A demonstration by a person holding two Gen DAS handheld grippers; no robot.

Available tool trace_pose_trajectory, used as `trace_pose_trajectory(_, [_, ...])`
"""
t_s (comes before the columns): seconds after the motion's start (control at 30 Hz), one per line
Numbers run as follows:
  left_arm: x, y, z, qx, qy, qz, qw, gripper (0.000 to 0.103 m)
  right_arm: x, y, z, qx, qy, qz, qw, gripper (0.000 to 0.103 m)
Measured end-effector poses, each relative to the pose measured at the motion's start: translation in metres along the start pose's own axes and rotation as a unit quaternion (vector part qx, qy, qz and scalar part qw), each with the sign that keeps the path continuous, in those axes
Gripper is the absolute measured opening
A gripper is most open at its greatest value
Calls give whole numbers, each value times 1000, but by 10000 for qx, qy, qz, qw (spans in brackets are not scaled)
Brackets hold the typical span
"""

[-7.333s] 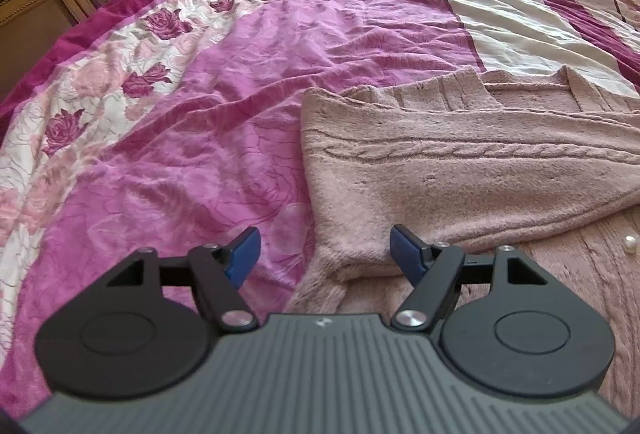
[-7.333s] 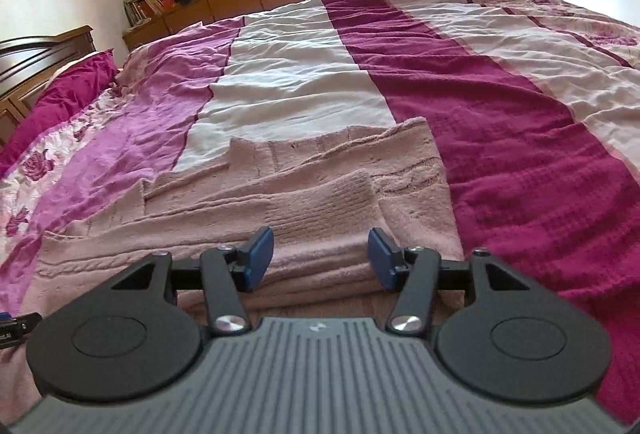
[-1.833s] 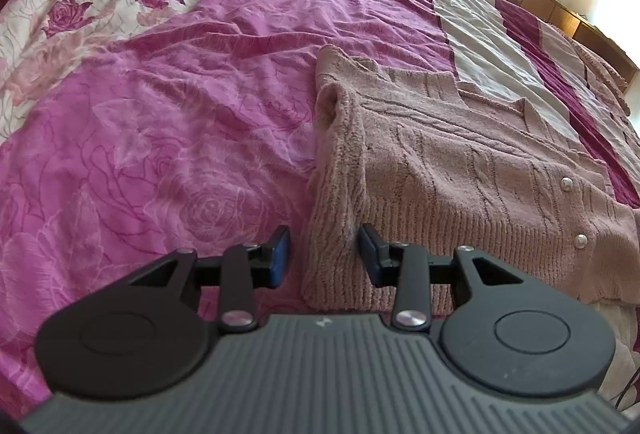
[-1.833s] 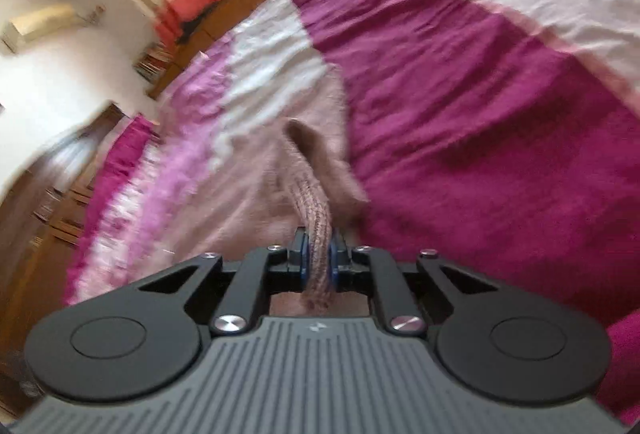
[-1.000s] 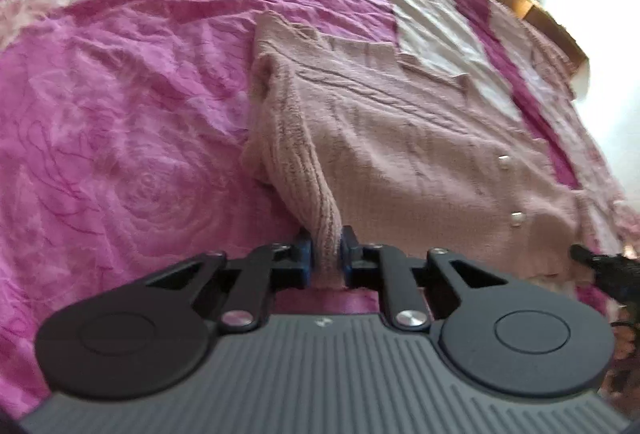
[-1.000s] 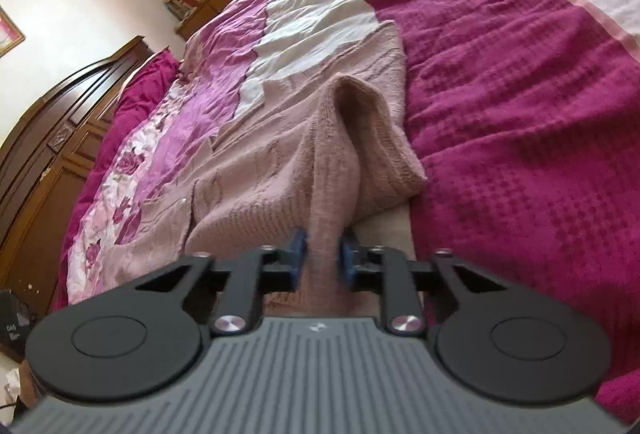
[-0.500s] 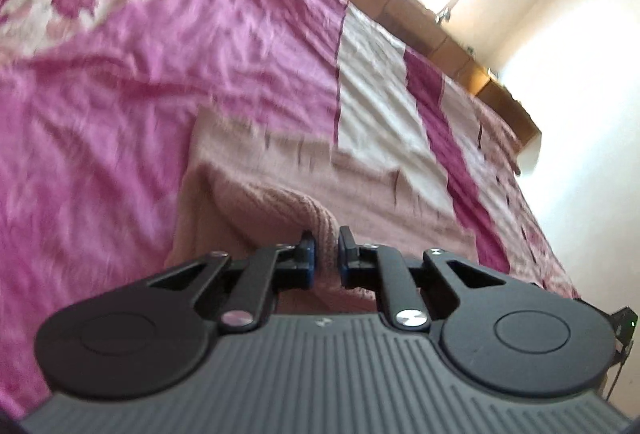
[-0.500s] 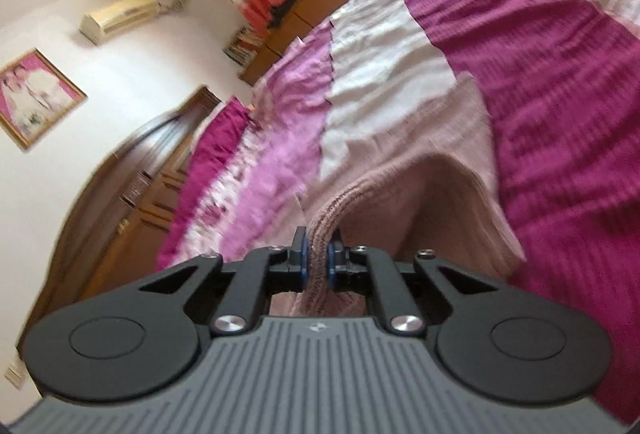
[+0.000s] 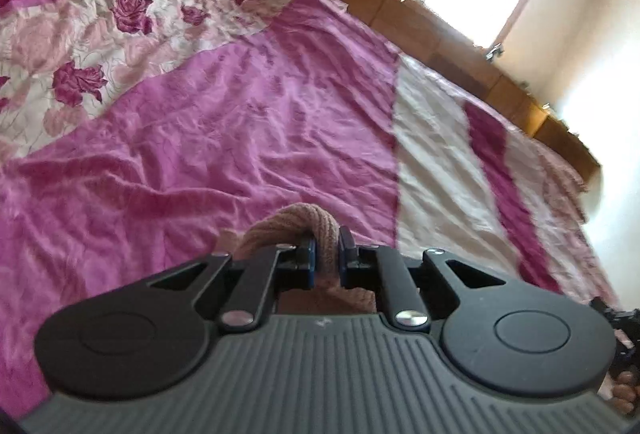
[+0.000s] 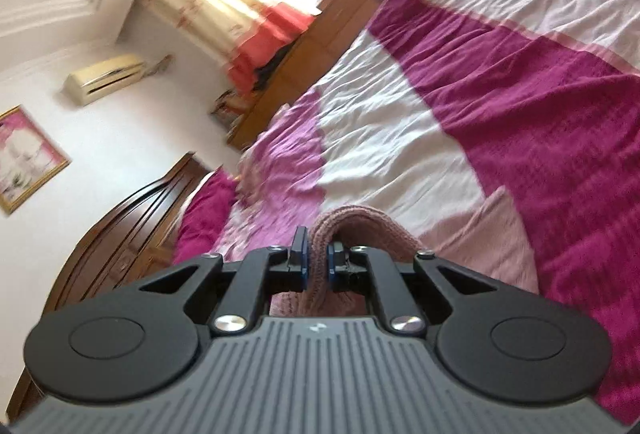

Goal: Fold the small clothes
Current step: 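Grasp the cardigan edge with both tools and fold it over the body, then open both tools and withdraw them from the folded cardigan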

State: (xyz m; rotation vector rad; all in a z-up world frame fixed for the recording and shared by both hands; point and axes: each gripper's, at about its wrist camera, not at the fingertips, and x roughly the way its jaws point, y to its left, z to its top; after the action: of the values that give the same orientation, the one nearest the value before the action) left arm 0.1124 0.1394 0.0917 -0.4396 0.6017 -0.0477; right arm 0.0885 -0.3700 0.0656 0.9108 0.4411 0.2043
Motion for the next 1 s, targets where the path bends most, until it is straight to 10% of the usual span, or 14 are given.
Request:
trace_pose_trajectory(0.3, [82,-3,-12,621,585,793,9932,15,73,-43,-11,232,267,-1260,9914,11])
trace_pose_trajectory(0.63, [66,3,-9,748,412,745,9936,47,54,-41,-12,76,-22,-1151,9933,51])
trace_pose_trajectory(1.0, [39,1,-8,1077,349,796,9904,53,37,-6,-25,-1131,197,-986,9885,52])
